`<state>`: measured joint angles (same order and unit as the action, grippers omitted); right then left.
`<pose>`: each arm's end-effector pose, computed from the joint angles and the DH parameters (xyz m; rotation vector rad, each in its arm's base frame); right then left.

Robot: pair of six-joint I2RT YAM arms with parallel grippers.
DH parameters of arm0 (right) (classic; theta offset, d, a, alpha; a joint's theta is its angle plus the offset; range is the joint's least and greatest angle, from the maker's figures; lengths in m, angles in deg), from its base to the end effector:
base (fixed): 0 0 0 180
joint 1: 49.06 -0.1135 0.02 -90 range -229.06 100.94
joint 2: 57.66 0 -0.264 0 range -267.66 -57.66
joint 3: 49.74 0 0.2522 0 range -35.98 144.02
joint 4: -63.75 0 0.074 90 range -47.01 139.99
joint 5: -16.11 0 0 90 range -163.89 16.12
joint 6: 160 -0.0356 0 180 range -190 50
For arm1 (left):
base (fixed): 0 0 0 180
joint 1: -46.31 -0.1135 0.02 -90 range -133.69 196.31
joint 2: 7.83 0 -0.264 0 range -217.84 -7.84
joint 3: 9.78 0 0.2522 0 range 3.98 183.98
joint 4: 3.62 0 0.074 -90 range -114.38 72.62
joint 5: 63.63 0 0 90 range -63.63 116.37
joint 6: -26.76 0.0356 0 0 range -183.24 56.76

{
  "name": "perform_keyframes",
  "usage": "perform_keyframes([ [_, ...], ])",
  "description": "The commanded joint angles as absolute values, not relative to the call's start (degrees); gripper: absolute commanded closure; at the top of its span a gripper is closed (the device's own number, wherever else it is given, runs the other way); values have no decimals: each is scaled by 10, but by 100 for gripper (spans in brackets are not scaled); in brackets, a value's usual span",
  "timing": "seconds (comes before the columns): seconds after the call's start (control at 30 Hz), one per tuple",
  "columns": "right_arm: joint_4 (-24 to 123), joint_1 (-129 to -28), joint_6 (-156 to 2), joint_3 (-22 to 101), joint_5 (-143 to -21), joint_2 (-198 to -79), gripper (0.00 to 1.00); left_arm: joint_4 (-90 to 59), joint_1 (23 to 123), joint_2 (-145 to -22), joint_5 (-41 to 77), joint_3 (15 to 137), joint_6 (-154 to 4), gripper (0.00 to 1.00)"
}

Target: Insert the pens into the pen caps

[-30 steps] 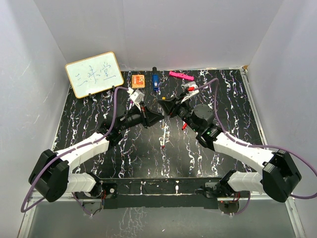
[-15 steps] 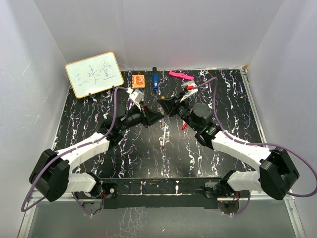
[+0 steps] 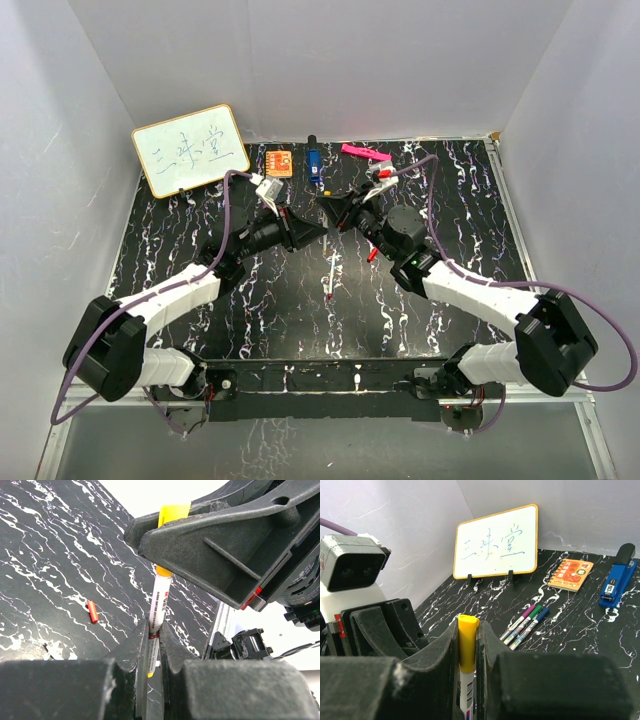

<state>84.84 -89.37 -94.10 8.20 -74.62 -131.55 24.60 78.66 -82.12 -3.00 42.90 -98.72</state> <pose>0.2272 0.1934 0.3076 -0.2292 1.5329 0.9120 0.2334 -0.1685 0.2868 0.4141 1.5644 -1.3100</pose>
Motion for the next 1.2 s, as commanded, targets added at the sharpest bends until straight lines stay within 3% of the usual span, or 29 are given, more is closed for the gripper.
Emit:
perform_keyframes([
  [0.0,781,-902,-946,83,-802,-1347,100,353,768,-807,15,476,-1001,100],
  [0.47,777,-902,-946,108,-773,-1347,100,309,769,-795,17,461,-978,100],
  [0.67,789,-902,-927,151,-735,-1333,64,201,768,-784,38,434,-945,100],
  [0.87,809,-901,-912,169,-688,-1307,43,90,769,-799,109,424,-923,100],
  [1.07,761,-902,-906,170,-615,-1280,32,-29,767,-887,196,507,-874,100],
  [1.17,702,-902,-903,176,-578,-1282,22,-74,766,-950,236,563,-851,100],
])
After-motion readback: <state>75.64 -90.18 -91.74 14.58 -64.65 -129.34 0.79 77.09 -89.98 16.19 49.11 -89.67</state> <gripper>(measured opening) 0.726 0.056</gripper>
